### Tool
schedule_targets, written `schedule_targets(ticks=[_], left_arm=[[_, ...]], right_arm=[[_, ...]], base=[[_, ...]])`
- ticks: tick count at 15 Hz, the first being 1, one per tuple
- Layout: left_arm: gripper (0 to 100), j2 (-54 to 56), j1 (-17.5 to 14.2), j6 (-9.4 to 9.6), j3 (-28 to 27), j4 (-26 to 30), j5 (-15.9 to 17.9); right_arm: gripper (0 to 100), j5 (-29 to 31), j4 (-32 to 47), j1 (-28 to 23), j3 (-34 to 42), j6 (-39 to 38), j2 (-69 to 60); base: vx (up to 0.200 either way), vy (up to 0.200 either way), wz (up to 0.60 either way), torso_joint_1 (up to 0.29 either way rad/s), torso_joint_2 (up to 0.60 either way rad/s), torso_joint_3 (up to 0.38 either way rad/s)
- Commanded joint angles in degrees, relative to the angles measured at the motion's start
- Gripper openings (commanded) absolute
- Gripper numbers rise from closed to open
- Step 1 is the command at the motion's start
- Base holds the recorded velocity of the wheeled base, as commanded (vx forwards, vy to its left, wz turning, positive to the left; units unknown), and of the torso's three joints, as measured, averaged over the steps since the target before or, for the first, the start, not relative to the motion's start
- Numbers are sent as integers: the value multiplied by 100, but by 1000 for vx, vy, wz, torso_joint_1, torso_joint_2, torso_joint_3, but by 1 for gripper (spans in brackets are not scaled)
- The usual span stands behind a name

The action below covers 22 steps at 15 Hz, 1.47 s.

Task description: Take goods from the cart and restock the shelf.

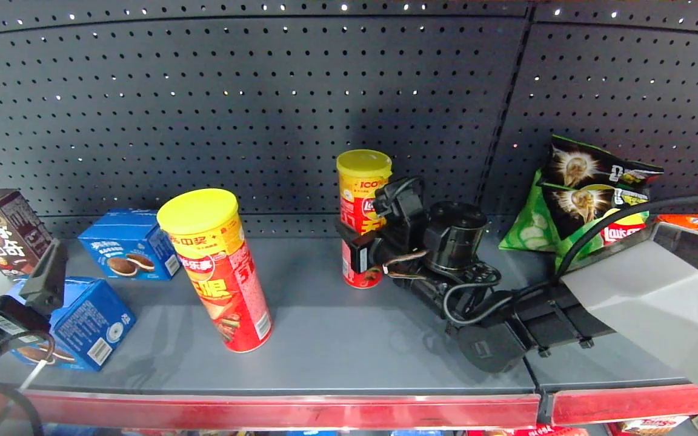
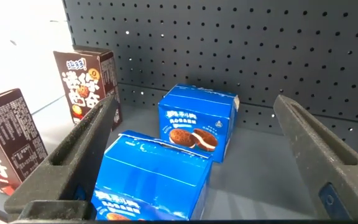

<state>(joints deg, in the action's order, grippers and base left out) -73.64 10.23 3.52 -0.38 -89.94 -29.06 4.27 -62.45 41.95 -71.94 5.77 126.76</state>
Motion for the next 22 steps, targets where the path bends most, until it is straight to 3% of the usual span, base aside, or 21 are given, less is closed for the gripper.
schedule_targets(ticks=[1,9,18,19,22], left_arm=[[100,8,-3,-1,3,-6,-3],[100,25,-38,-1,3,-6,-3],[100,8,-38,-10,3,-6,-3],[100,8,-38,-10,3,-6,-3],[100,17,-38,-10,3,-6,-3]], right_arm=[[0,74,23,112,-145,3,183],[0,936,629,288,-1455,56,771],[0,1103,778,305,-1613,65,886],[100,1085,743,288,-1622,144,903],[100,1067,734,288,-1622,232,903]], base=[[0,0,0,0,0,0],[0,0,0,0,0,0],[0,0,0,0,0,0],[0,0,0,0,0,0],[0,0,0,0,0,0]])
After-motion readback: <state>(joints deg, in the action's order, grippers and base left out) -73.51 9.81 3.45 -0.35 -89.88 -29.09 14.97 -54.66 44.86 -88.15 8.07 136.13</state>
